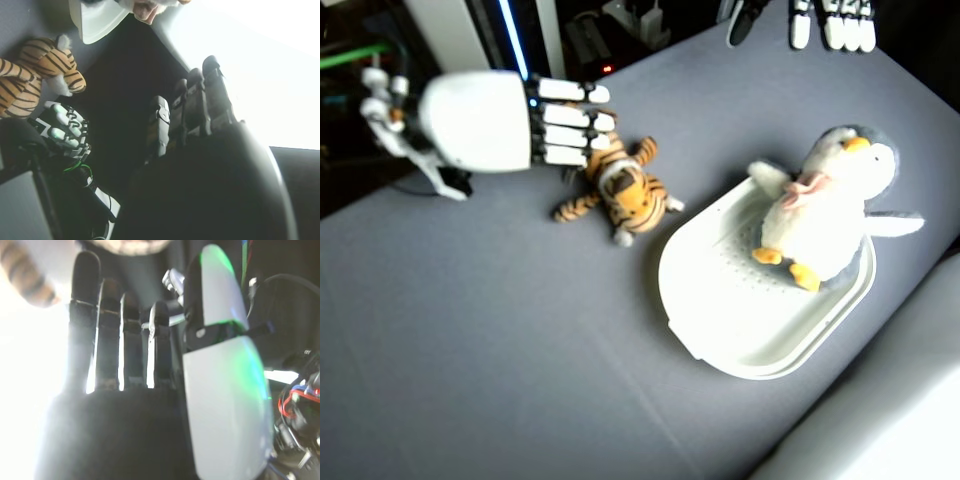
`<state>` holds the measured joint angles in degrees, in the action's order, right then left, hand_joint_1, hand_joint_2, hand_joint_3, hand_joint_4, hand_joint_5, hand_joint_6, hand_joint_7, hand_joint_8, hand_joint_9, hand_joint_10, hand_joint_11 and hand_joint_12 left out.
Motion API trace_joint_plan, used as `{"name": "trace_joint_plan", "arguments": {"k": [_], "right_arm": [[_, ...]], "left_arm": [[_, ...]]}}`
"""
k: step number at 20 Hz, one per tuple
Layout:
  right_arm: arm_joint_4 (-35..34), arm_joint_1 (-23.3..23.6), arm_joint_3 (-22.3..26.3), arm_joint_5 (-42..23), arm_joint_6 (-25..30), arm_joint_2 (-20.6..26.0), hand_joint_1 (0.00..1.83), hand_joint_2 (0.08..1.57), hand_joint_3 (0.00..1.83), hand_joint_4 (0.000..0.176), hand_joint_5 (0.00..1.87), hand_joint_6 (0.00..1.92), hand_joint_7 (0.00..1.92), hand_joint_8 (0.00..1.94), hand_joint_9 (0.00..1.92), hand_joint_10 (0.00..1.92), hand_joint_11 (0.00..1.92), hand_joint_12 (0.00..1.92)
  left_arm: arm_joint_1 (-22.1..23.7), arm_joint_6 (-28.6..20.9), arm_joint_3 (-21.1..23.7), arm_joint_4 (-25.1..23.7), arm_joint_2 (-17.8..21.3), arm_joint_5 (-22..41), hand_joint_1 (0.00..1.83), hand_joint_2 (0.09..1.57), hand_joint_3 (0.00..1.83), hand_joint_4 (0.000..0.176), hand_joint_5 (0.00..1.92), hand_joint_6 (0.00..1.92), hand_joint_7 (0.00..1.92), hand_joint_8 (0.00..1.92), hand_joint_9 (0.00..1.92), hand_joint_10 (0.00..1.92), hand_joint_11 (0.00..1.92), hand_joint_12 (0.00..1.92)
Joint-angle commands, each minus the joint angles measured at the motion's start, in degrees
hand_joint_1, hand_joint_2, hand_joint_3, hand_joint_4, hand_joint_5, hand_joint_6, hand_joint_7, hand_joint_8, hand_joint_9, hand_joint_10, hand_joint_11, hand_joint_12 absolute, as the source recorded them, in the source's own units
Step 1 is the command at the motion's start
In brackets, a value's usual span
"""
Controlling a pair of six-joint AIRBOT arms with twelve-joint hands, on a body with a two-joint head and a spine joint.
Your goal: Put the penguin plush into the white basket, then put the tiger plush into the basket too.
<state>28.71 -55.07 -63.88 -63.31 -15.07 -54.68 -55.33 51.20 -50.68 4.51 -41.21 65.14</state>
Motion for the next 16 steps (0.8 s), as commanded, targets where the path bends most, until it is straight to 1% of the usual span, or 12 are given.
{"name": "trace_joint_plan", "arguments": {"k": [1, 3, 5, 6, 7, 9, 10, 11, 12, 13, 14, 16], "right_arm": [[-1.0, 1.1, -0.5, -2.9, 0.9, -1.0, 1.08, 1.15, 0.01, 0.112, 0.42, 0.0, 0.4, 0.0, 0.49, 0.0, 0.53, 0.0], [0.3, 2.1, -2.0, -0.1, 1.8, -3.1, 1.04, 1.16, 0.01, 0.118, 0.41, 0.0, 0.41, 0.0, 0.51, 0.01, 0.56, 0.01], [0.6, 3.1, -3.4, 2.4, 1.8, -5.0, 1.07, 1.14, 0.0, 0.103, 0.42, 0.0, 0.42, 0.01, 0.54, 0.02, 0.58, 0.02], [0.6, 3.6, -3.9, 3.2, 1.8, -5.5, 1.15, 1.11, 0.0, 0.07, 0.46, 0.01, 0.43, 0.01, 0.54, 0.01, 0.57, 0.02], [0.9, 4.4, -4.7, 4.7, 1.8, -6.4, 1.16, 1.14, 0.0, 0.071, 0.45, 0.01, 0.42, 0.0, 0.53, 0.01, 0.56, 0.01], [1.7, 5.6, -6.0, 7.5, 1.5, -7.8, 1.18, 1.15, 0.0, 0.06, 0.48, 0.01, 0.43, 0.01, 0.55, 0.01, 0.56, 0.01], [2.0, 5.8, -6.2, 8.4, 1.3, -8.2, 1.26, 1.25, 0.01, 0.0, 0.67, 0.02, 0.61, 1.2, 0.69, 0.28, 0.56, 0.56], [2.3, 6.0, -6.3, 9.4, 0.8, -8.6, 1.3, 1.28, 0.0, 0.0, 0.64, 1.01, 0.57, 1.58, 0.69, 1.35, 0.53, 1.06], [2.5, 6.1, -6.3, 10.4, 0.1, -8.8, 1.13, 1.34, 0.0, 0.0, 0.59, 1.36, 0.57, 1.72, 0.58, 1.52, 0.69, 1.46], [2.6, 6.2, -6.2, 11.5, -1.1, -9.0, 1.1, 1.37, 0.01, 0.0, 0.58, 1.46, 0.5, 1.87, 0.52, 1.77, 0.74, 1.76], [2.6, 6.3, -6.1, 12.5, -2.1, -9.1, 1.22, 1.4, 0.01, 0.0, 0.52, 1.41, 0.48, 1.83, 0.49, 1.87, 0.75, 1.87], [2.6, 6.6, -6.2, 14.0, -3.2, -9.4, 1.61, 1.34, 0.0, 0.0, 0.43, 1.86, 0.38, 1.92, 0.45, 1.92, 0.64, 1.92]], "left_arm": [[-0.1, -0.2, 0.1, 1.0, 0.3, 7.1, 0.79, 0.84, 0.01, 0.12, 0.14, 0.01, 0.13, 0.01, 0.11, 0.01, 0.11, 0.08], [-0.8, -0.5, 0.1, 1.5, 0.3, 7.1, 0.83, 0.88, 0.02, 0.137, 0.11, 0.0, 0.08, 0.0, 0.03, 0.0, 0.06, 0.07], [-0.9, -0.6, 0.1, 1.6, 0.3, 7.2, 0.81, 0.89, 0.02, 0.155, 0.11, 0.0, 0.08, 0.0, 0.02, 0.0, 0.09, 0.08], [-0.9, -0.6, 0.1, 1.6, 0.3, 7.2, 0.81, 0.89, 0.01, 0.127, 0.14, 0.01, 0.09, 0.01, 0.05, 0.01, 0.13, 0.1], [-0.9, -0.7, 0.1, 1.7, 0.1, 7.2, 0.79, 0.88, 0.0, 0.109, 0.16, 0.0, 0.12, 0.0, 0.09, 0.01, 0.15, 0.11], [-1.2, -1.0, 0.1, 1.8, -0.1, 7.2, 0.79, 0.89, 0.0, 0.11, 0.15, 0.0, 0.11, 0.0, 0.08, 0.0, 0.14, 0.11], [-1.2, -1.1, 0.0, 1.8, -0.2, 7.2, 0.78, 0.89, 0.0, 0.119, 0.16, 0.0, 0.11, 0.0, 0.08, 0.0, 0.13, 0.11], [-1.3, -1.3, 0.0, 1.8, -0.3, 7.3, 0.79, 0.89, 0.0, 0.112, 0.16, 0.0, 0.11, 0.0, 0.08, 0.0, 0.13, 0.11], [-1.4, -1.4, 0.0, 1.8, -0.3, 7.4, 0.8, 0.9, 0.01, 0.114, 0.16, 0.0, 0.1, 0.0, 0.07, 0.0, 0.12, 0.11], [-1.4, -1.5, 0.0, 1.8, -0.3, 7.5, 0.8, 0.9, 0.01, 0.117, 0.16, 0.0, 0.09, 0.0, 0.07, 0.0, 0.11, 0.11], [-1.6, -1.6, 0.0, 1.9, -0.3, 7.8, 0.8, 0.9, 0.01, 0.115, 0.15, 0.0, 0.09, 0.0, 0.07, 0.0, 0.12, 0.11], [-1.8, -1.7, 0.0, 2.0, -0.4, 8.1, 0.8, 0.91, 0.01, 0.115, 0.15, 0.0, 0.09, 0.0, 0.06, 0.0, 0.1, 0.1]]}}
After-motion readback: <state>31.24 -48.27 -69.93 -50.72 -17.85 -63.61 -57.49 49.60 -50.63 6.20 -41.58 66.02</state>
